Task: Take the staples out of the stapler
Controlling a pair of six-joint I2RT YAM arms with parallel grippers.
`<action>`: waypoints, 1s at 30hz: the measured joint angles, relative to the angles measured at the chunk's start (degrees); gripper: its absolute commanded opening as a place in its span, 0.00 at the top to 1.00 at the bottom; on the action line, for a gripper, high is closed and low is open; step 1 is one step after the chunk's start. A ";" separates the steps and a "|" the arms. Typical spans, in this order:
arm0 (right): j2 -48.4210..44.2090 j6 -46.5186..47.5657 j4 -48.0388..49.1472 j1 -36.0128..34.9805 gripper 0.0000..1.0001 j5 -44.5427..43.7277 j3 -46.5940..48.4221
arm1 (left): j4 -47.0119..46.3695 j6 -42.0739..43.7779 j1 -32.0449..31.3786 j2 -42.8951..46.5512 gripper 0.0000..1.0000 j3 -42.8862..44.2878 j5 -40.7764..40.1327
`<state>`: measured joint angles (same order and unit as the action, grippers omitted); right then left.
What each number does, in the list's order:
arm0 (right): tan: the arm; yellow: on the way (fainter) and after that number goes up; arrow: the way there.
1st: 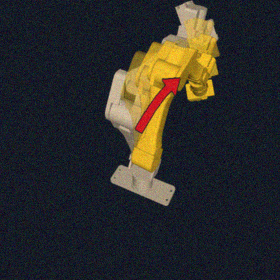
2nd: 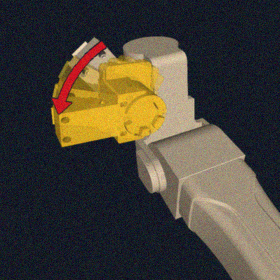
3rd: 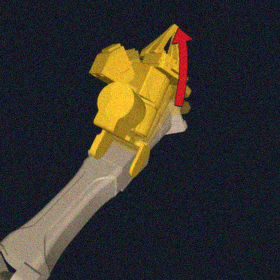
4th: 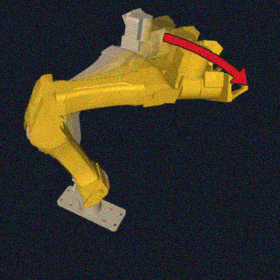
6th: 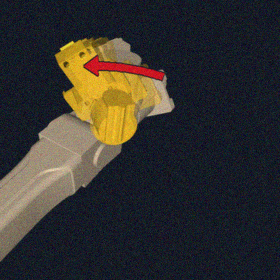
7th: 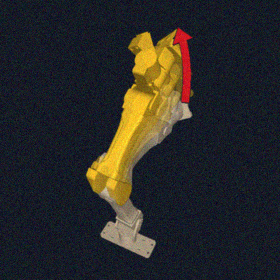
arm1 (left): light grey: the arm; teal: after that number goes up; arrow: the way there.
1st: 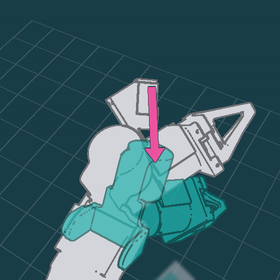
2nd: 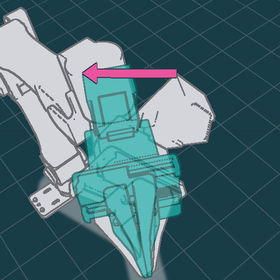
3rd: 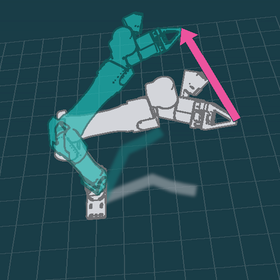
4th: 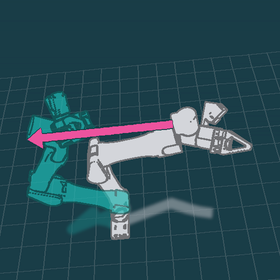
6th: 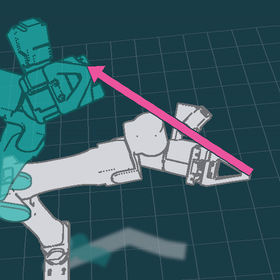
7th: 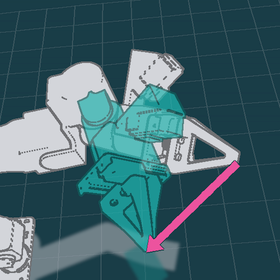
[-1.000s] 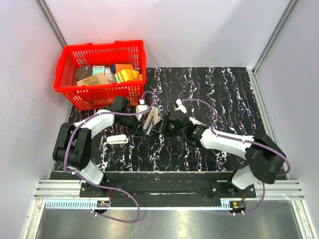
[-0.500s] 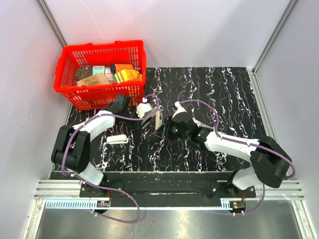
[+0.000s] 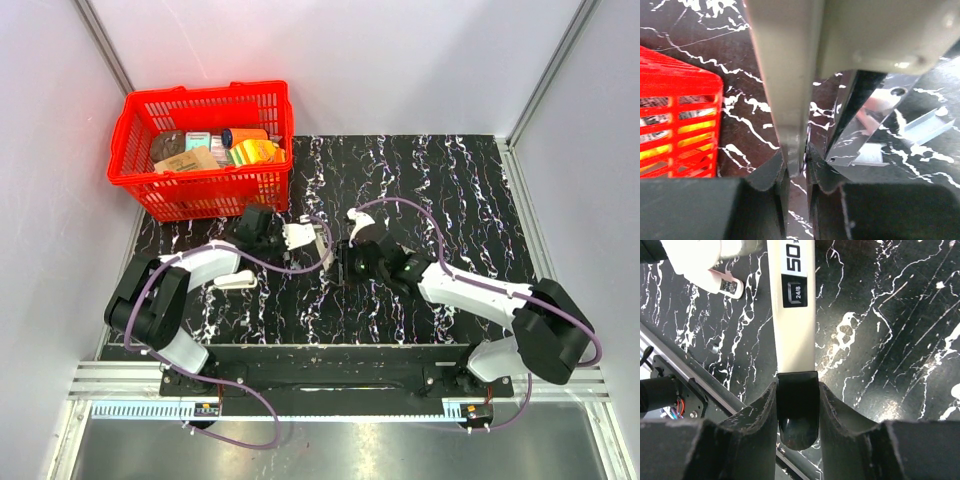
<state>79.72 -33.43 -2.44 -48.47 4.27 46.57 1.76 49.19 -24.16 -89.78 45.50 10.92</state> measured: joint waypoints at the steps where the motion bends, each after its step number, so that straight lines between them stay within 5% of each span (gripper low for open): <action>1: -0.20 0.70 -0.57 0.33 1.00 0.15 0.00 | -1.60 0.98 -0.26 0.00 1.00 -0.68 -1.25; 15: -0.42 5.14 -5.03 2.12 1.00 1.46 0.02 | -11.43 7.23 -3.26 0.04 0.98 -5.53 -9.64; 25: 1.27 1.84 -0.81 2.19 1.00 -1.68 6.38 | 9.55 -13.33 -3.39 4.33 0.81 7.82 4.85; 30: 8.26 0.61 -0.37 2.21 1.00 -3.13 13.42 | 14.14 -22.56 -3.48 4.20 0.57 10.32 14.80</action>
<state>87.99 -32.82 -2.81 -46.26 1.15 59.99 15.90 26.63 -27.64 -85.58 55.81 25.71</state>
